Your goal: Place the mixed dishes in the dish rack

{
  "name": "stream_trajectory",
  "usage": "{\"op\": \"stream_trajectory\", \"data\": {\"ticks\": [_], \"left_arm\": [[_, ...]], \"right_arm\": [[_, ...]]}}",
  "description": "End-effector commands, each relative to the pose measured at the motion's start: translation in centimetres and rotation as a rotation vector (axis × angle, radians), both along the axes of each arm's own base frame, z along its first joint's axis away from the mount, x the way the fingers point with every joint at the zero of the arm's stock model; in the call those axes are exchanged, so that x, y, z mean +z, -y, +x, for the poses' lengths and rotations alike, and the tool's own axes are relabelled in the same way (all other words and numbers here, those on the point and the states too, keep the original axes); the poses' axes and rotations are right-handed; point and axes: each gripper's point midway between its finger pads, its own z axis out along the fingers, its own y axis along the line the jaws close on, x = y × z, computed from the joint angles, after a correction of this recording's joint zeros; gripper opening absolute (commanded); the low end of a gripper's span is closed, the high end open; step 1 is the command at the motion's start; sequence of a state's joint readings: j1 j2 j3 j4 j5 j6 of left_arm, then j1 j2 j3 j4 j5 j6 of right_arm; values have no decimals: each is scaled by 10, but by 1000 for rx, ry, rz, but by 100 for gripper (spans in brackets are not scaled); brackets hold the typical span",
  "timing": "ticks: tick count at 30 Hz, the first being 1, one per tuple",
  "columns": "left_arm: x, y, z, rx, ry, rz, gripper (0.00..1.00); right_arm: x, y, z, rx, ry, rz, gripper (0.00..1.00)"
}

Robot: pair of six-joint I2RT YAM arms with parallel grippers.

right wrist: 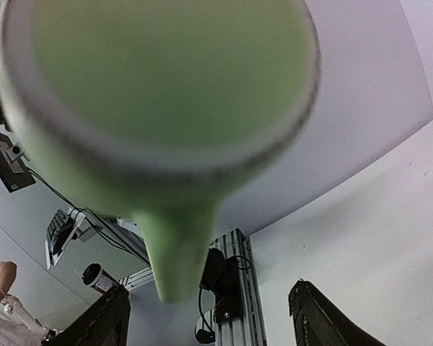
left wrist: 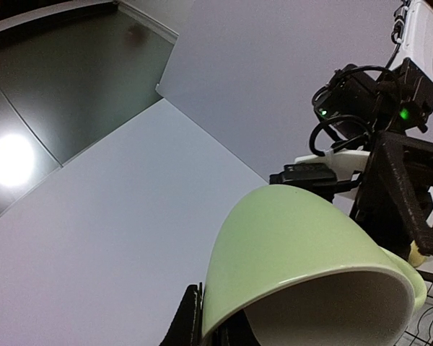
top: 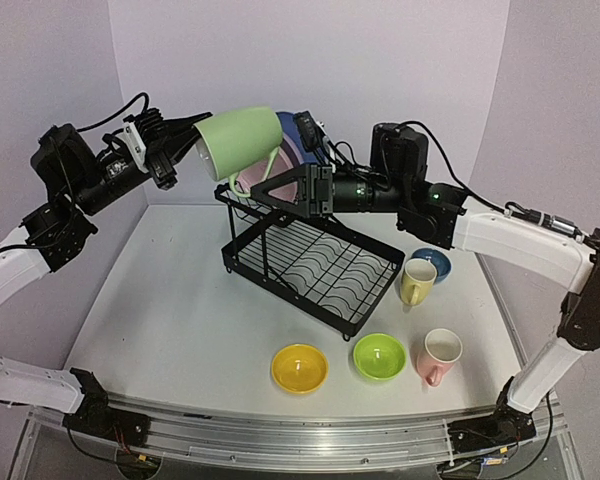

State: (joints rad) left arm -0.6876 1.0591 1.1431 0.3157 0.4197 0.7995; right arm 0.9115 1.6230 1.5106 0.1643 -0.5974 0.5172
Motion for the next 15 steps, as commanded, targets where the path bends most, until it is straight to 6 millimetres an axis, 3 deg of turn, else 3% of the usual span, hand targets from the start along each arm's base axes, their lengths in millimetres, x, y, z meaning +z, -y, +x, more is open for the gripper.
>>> {"op": "stream_trajectory", "data": {"ticks": [1, 8, 15], "left_arm": [[55, -17, -30, -54, 120, -135, 0], [55, -15, -32, -67, 113, -138, 0], [62, -13, -22, -32, 100, -185, 0]], "right_arm": [[46, -3, -11, 70, 96, 112, 71], [53, -9, -9, 88, 92, 133, 47], [64, -19, -8, 138, 75, 184, 40]]}}
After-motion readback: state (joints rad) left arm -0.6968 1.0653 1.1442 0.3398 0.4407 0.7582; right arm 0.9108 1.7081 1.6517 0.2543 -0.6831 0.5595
